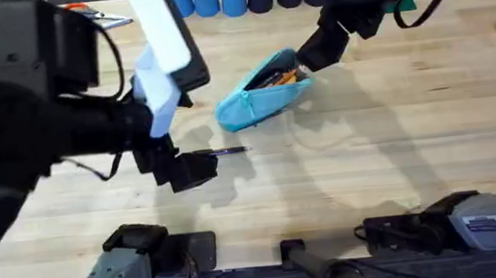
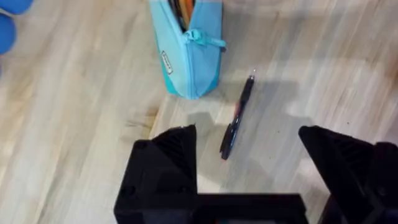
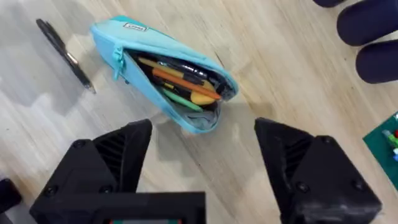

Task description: Unzip the bag, pick up the pens from the table one at a time and place them inside, then zip the bag closed.

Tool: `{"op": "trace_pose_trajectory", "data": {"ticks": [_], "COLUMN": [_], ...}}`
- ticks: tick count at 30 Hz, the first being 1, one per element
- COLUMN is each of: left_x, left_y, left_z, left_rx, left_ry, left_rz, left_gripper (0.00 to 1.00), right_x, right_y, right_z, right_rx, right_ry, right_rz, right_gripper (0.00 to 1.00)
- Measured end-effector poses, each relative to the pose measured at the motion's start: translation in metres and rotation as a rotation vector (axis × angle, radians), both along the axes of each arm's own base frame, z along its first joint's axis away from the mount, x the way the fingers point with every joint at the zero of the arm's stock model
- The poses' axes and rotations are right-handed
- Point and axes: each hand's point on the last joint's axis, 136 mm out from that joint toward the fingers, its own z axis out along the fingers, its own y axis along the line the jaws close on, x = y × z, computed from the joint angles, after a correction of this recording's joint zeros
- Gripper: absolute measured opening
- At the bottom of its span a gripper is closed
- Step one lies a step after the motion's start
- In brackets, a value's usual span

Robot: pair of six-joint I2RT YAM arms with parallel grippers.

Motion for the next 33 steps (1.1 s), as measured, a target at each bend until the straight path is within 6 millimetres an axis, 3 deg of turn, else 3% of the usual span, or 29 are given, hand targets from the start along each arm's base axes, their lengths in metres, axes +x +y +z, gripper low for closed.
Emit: {"op": "trace_pose_trajectory", "data": {"ticks": [11,19,33], "left_x": [0.012,0.010,0.008], "left_y": [-0.003,-0.010,0.000], "left_z": [-0.030,-0.066,-0.093], "left_rx": [0.032,-0.003,0.053], "left_ry": [0.094,0.130,0.136], "left_rz": [-0.076,-0.103,-0.087], "left_gripper": [0.997,0.997,0.995], "right_x": [0.000,0.001,0.007], "right_y": [-0.001,-0.001,0.001], "right_z": [0.000,0.000,0.004], "right_rx": [-0.003,-0.003,0.006], "right_ry": [-0.002,-0.004,-0.032], "right_rz": [-0.002,-0.003,-0.004], "right_gripper": [0.996,0.996,0.996]}}
